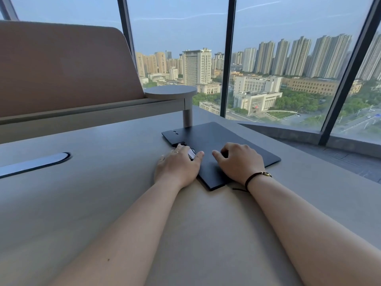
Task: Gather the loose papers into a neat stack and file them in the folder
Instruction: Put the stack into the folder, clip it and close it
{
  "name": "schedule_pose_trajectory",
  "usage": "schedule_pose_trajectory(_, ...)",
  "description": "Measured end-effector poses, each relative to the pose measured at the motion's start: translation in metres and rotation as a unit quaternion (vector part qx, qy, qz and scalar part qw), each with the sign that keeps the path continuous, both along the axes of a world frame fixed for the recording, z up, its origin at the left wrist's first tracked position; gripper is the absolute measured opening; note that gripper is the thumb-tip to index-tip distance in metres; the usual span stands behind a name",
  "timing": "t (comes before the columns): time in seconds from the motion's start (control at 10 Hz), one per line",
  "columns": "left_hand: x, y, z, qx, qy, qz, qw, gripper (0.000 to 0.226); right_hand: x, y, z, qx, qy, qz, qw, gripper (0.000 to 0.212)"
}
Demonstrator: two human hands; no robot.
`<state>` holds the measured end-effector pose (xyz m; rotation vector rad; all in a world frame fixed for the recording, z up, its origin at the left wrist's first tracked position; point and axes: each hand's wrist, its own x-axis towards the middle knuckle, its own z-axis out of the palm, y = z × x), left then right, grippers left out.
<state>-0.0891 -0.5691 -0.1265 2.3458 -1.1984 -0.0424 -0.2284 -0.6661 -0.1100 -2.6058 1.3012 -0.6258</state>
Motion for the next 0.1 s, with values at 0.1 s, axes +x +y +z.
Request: schedule_pose_trajectory(0.1, -0.0112, 0.0191, 0.0027, -0.072, 0.054, -0.011, 0.996, 0.043, 0.0017, 0.0322, -0.0013, -0.076, -0.019, 0.048, 0.996, 0.038)
